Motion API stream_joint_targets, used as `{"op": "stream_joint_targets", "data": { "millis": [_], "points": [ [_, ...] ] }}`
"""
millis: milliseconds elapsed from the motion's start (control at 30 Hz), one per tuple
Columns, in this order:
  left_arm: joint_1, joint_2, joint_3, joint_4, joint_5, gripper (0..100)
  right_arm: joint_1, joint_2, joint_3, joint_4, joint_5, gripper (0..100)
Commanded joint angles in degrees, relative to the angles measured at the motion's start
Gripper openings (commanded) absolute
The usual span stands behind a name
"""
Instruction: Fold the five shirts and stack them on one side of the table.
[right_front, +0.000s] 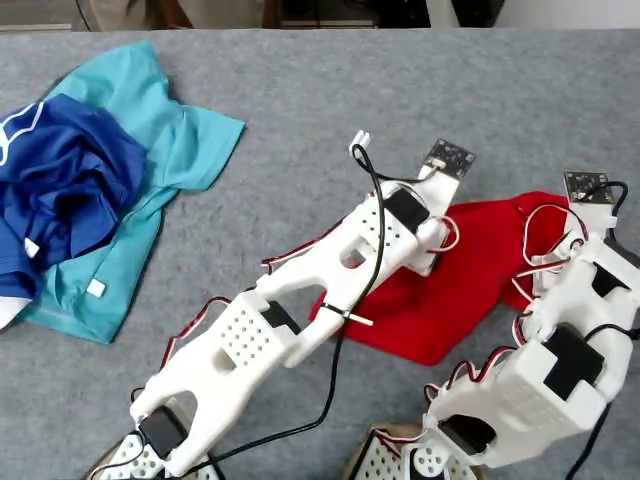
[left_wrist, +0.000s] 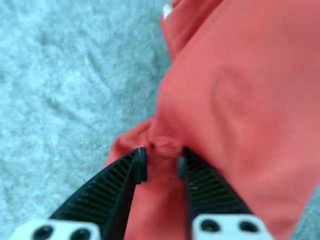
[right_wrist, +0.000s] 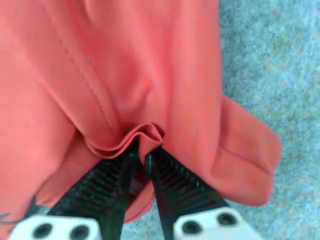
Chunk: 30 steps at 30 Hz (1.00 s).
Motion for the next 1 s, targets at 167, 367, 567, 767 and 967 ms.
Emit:
{"op": "stream_joint_targets", "data": {
  "millis": [167, 367, 567, 767, 967],
  "points": [
    [0.7, -1.36, -6.07, 0.44, -5.89, 2, -1.19, -1.8, 0.13, -0.97, -0.26, 0.9],
    [0.26, -0.84, -5.63, 1.67, -5.98, 3, -1.19, -1.8, 0.13, -0.97, -0.26, 0.9],
    [-0.09, -0.66, -4.84, 5.8, -6.77, 12, -1.19, -1.8, 0.13, -0.97, -0.26, 0.9],
    [-0.62, -0.66, -2.37, 4.22, -6.68, 12, -1.19, -1.8, 0.13, -0.97, -0.26, 0.9],
    [-0.44, 0.92, -2.37, 1.93, -3.78, 12, -1.19, -1.8, 0.13, -0.97, -0.26, 0.9]
  ]
}}
